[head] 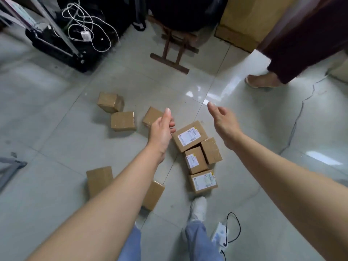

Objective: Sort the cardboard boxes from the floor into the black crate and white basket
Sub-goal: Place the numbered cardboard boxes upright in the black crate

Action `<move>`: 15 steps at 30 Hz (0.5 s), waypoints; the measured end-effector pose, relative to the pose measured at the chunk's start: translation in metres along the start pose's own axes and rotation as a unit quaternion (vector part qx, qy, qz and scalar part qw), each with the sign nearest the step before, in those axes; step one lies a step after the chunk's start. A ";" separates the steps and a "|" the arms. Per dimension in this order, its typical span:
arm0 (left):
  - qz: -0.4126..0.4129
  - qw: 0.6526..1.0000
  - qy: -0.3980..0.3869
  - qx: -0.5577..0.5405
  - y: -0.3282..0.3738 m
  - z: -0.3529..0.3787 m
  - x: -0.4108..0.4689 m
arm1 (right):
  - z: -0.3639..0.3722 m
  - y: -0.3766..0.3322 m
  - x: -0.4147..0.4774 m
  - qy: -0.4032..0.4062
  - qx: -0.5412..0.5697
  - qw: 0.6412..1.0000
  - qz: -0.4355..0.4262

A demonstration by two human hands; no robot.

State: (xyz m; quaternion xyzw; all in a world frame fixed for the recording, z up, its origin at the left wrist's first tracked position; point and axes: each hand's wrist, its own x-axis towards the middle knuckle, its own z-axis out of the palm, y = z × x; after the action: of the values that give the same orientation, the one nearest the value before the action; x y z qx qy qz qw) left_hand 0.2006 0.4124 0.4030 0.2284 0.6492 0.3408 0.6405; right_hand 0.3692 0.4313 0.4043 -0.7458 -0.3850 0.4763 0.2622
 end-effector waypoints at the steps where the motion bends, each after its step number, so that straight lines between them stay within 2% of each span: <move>1: -0.020 1.000 0.009 -0.006 -0.019 0.008 0.019 | 0.003 0.016 0.024 -0.008 -0.020 1.000 -0.004; 6: -0.084 0.995 0.042 0.034 -0.123 0.037 0.124 | 0.036 0.114 0.135 -0.019 -0.093 0.995 -0.025; 15: -0.132 0.984 0.098 0.062 -0.281 0.052 0.258 | 0.091 0.299 0.264 -0.011 -0.152 0.986 0.073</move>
State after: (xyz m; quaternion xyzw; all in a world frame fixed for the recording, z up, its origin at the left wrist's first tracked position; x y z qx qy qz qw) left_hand 0.2714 0.4231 0.0246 0.1452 0.7534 0.2327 0.5976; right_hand 0.4495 0.4817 0.0057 -0.7979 -0.4004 0.4382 0.1055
